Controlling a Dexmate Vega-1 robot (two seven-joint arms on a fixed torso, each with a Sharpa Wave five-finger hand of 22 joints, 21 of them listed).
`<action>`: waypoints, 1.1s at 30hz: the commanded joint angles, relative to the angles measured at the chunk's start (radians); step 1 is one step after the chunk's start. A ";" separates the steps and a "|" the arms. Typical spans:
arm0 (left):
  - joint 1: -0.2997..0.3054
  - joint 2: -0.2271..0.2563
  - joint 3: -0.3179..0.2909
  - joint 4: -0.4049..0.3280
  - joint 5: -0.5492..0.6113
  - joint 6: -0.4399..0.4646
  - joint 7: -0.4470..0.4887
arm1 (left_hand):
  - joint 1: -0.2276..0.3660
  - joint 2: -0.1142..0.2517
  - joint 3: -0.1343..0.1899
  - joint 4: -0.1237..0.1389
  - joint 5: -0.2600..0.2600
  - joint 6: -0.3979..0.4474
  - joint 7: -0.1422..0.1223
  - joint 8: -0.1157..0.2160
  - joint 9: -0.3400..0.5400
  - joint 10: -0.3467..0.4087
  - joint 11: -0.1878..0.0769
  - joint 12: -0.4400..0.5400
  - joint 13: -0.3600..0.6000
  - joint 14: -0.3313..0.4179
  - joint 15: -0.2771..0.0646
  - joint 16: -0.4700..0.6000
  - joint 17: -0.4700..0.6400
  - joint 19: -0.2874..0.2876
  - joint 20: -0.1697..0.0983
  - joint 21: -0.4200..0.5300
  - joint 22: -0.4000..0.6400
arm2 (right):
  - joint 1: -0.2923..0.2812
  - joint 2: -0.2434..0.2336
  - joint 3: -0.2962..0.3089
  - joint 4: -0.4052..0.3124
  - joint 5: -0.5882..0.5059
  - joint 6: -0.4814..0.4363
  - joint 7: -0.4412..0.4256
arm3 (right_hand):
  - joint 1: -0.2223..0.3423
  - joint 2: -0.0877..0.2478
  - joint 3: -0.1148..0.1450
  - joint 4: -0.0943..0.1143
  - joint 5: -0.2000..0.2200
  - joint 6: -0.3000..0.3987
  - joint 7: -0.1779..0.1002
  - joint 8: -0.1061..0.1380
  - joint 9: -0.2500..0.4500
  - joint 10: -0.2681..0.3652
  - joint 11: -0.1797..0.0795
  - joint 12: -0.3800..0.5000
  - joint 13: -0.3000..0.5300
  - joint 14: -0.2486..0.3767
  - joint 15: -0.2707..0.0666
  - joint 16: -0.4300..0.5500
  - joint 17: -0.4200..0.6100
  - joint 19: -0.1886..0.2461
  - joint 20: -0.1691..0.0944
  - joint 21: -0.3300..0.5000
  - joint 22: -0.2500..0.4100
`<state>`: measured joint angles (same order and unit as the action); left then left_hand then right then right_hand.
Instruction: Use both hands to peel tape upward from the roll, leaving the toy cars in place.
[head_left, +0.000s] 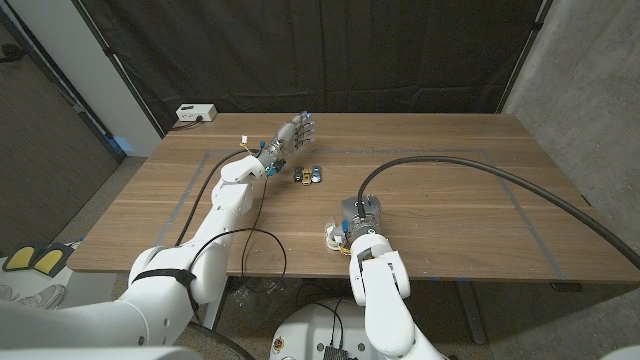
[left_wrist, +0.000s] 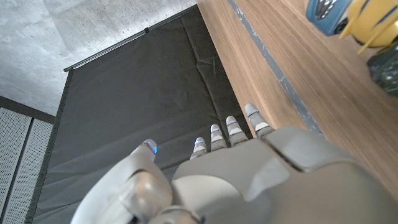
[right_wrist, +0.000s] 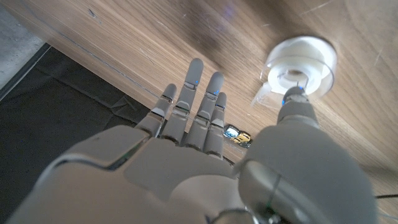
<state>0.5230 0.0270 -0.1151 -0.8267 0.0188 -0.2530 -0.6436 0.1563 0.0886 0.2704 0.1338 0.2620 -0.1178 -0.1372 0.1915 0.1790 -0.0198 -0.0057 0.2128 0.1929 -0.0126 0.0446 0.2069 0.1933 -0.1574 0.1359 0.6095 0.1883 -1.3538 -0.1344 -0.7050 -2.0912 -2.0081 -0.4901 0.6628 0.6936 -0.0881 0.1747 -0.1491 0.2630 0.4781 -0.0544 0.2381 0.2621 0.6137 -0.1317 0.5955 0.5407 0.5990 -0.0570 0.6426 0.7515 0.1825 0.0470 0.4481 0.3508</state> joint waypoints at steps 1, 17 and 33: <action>-0.041 -0.006 -0.022 0.069 0.024 -0.028 -0.017 | -0.001 0.000 -0.003 -0.001 -0.004 0.005 -0.002 0.002 0.006 0.003 0.002 0.001 0.004 0.002 0.003 -0.002 0.001 -0.003 0.008 -0.004 0.003 | 0.009 0.021 0.011 0.073 -0.045 -0.015 0.004 | 0.032 0.003 -0.001 -0.004 0.011 -0.010 -0.009 -0.002 0.007 -0.015 -0.006 0.012 0.015 -0.006 -0.164 0.014 0.021 0.001 -0.012 0.008 0.005; -0.089 -0.015 -0.064 0.162 0.065 -0.067 -0.039 | -0.006 -0.003 -0.008 0.001 -0.003 0.006 -0.003 0.002 0.006 0.001 0.000 -0.001 0.004 0.001 0.003 -0.002 0.002 -0.002 0.008 -0.007 0.004 | 0.007 -0.009 0.007 0.107 -0.020 -0.092 -0.225 | 0.226 0.068 -0.012 0.015 0.010 0.166 -0.077 0.073 0.018 0.112 -0.061 0.123 0.068 0.134 -0.172 0.099 0.115 0.177 -0.092 0.130 0.040; -0.087 -0.021 -0.104 0.162 0.083 -0.079 -0.049 | -0.009 -0.005 -0.013 0.003 -0.003 0.007 -0.005 0.002 0.006 -0.001 0.001 -0.002 0.004 0.000 0.004 -0.003 0.002 -0.003 0.010 -0.011 0.004 | 0.045 -0.026 0.022 0.092 -0.031 -0.025 -0.121 | 0.265 0.130 -0.029 0.032 0.003 0.436 -0.111 0.120 -0.036 0.313 -0.058 0.143 0.000 0.257 -0.173 0.124 0.176 0.203 -0.129 0.226 0.098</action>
<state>0.4350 0.0095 -0.1951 -0.6628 0.0875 -0.3246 -0.6844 0.1511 0.0834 0.2623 0.1366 0.2620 -0.1140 -0.1410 0.1915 0.1789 -0.0197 -0.0057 0.2128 0.1929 -0.0127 0.0445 0.2070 0.1932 -0.1537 0.1396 0.6007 0.1883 -1.3383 -0.1526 -0.6961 -1.9924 -2.0257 -0.5602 0.4476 0.9560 0.0273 0.1461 -0.1196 0.2697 0.8991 -0.1693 0.3522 0.2281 0.9137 -0.1894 0.7378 0.5466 0.8455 -0.1034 0.7662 0.9259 0.3749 -0.0434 0.6636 0.4432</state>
